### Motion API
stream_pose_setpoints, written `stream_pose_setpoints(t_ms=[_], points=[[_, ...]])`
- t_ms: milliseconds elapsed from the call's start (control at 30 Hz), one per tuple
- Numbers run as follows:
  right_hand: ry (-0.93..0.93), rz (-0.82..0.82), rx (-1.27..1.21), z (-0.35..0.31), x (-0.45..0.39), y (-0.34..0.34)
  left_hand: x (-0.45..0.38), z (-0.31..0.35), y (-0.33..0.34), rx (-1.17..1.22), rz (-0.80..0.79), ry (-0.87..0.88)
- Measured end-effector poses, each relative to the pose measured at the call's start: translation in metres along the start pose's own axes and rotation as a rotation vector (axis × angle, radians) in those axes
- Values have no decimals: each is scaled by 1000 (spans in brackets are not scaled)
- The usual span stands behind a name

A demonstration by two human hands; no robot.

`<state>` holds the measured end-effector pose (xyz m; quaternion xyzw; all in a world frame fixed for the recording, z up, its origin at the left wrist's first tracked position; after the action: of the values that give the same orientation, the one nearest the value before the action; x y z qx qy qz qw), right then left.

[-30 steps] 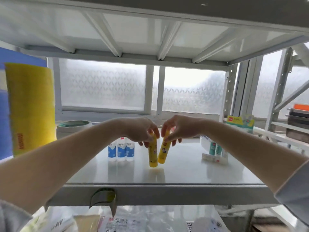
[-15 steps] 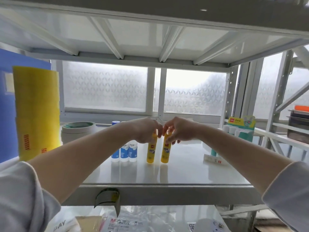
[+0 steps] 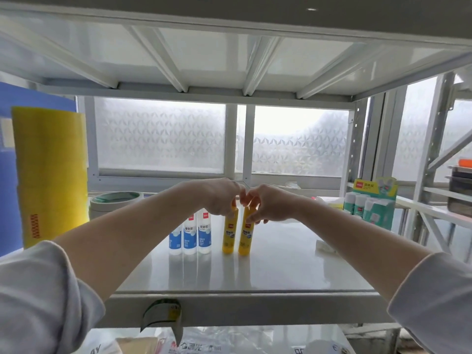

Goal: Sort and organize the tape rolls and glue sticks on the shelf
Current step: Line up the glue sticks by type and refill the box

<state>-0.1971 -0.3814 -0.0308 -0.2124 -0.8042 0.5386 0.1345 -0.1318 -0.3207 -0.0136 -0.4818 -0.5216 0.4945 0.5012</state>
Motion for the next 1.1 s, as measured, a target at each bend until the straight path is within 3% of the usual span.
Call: stream_pose_setpoints(t_ms=[300, 1100], points=[[22, -45, 26, 1, -7, 3, -3, 0, -3, -62, -14, -19], [53, -64, -25, 2, -6, 3, -5, -13, -5, 170, -92, -51]])
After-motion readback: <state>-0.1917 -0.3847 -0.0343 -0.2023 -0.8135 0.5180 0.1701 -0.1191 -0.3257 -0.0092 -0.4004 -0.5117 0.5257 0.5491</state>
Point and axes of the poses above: each hand's wrist, its own x-axis away from the middle knuckle, its own y-axis out of the palm, z = x × y, the point moved 7 cm from there along -x, towards the middle knuckle, and after that the axes turned 9 degrees about -z, right-handed, at the moved point
